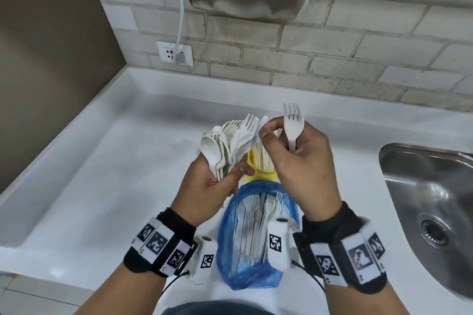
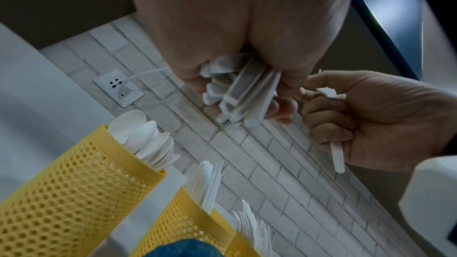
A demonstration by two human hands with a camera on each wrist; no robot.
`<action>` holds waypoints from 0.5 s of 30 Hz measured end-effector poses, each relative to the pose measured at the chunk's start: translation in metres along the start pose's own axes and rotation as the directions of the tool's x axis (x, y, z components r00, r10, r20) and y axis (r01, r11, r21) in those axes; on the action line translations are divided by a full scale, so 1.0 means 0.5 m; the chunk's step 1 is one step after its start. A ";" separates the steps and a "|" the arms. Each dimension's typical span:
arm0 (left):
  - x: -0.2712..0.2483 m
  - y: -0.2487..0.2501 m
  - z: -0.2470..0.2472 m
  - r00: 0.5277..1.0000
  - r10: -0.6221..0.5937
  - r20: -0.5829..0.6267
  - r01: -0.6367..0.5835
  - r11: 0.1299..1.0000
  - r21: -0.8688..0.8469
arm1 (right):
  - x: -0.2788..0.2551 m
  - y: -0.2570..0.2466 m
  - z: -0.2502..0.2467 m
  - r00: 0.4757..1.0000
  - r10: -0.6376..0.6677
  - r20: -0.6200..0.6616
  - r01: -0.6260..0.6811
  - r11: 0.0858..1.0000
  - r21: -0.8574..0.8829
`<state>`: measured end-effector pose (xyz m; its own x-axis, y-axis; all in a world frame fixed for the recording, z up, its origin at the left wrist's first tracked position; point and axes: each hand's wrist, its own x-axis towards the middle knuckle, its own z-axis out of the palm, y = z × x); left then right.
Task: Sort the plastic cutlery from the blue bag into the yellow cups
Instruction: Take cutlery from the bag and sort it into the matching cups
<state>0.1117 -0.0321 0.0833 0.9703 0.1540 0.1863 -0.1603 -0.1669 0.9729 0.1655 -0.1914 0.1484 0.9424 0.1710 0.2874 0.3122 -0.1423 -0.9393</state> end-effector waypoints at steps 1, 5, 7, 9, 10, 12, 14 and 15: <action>0.000 0.000 0.000 1.000 0.000 0.000 0.000 1.000 0.008 | -0.001 0.006 0.005 1.000 -0.006 -0.004 0.006 1.000 -0.015; 0.000 -0.006 -0.003 1.000 -0.016 0.015 0.015 0.999 0.034 | 0.003 0.016 0.015 0.999 -0.031 -0.040 0.030 0.999 -0.038; 0.002 -0.008 -0.005 1.000 -0.022 0.020 0.021 0.999 0.050 | 0.005 0.013 0.016 0.999 -0.036 -0.036 0.034 0.999 -0.030; 0.002 -0.007 -0.004 0.999 -0.022 0.025 0.020 0.997 0.068 | 0.005 0.011 0.016 0.998 -0.028 -0.048 0.028 1.000 -0.004; 0.001 -0.006 -0.004 0.999 -0.023 0.031 0.020 0.996 0.083 | 0.006 0.010 0.015 0.998 -0.025 -0.066 0.026 1.000 0.017; 0.000 -0.004 -0.003 0.999 -0.030 0.045 0.026 0.994 0.105 | 0.008 0.010 0.012 0.992 -0.025 -0.120 0.033 0.998 0.061; -0.002 -0.002 -0.004 0.997 -0.044 0.057 0.038 0.993 0.111 | 0.012 0.011 0.007 0.983 -0.032 -0.179 0.051 0.993 0.104; -0.003 0.000 -0.004 0.997 -0.046 0.062 0.039 0.993 0.112 | 0.014 0.012 0.005 0.978 -0.039 -0.203 0.063 0.992 0.114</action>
<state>0.1098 -0.0303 0.0833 0.9861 0.1006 0.1322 -0.1011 -0.2684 0.9580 0.1739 -0.1888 0.1443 0.9342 -0.0250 0.3559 0.3555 -0.0195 -0.9345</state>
